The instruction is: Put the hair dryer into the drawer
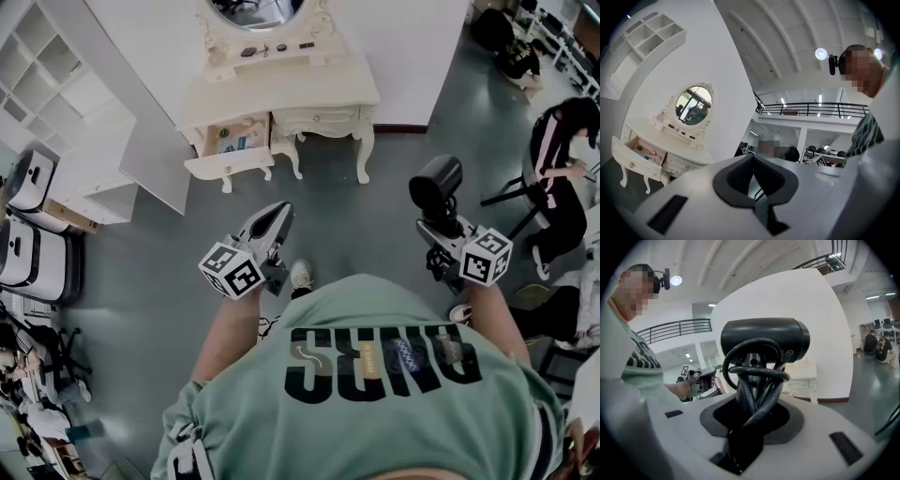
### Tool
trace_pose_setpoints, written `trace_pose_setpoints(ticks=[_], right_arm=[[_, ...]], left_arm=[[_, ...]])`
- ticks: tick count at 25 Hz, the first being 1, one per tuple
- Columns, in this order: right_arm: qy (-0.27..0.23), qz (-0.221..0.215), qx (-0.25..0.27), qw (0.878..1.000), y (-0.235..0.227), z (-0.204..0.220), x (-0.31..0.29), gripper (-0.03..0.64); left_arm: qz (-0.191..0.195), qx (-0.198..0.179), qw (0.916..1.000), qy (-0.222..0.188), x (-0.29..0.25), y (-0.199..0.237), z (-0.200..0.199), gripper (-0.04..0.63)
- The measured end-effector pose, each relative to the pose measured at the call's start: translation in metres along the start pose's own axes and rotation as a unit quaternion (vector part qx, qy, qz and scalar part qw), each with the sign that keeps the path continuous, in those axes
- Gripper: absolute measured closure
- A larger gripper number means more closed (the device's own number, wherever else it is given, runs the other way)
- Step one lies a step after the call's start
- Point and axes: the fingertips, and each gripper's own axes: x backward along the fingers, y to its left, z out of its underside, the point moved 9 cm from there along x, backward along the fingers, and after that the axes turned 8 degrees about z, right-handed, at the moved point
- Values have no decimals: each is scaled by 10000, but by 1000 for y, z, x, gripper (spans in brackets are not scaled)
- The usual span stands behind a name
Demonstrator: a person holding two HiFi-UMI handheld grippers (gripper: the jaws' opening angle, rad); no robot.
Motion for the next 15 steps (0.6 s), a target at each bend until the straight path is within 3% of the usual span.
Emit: trace_pose_setpoints(ticks=[15], right_arm=[[-229, 631, -322, 9972, -12, -109, -244, 491]], left_arm=[[741, 92, 9964, 398, -55, 276, -122, 591]])
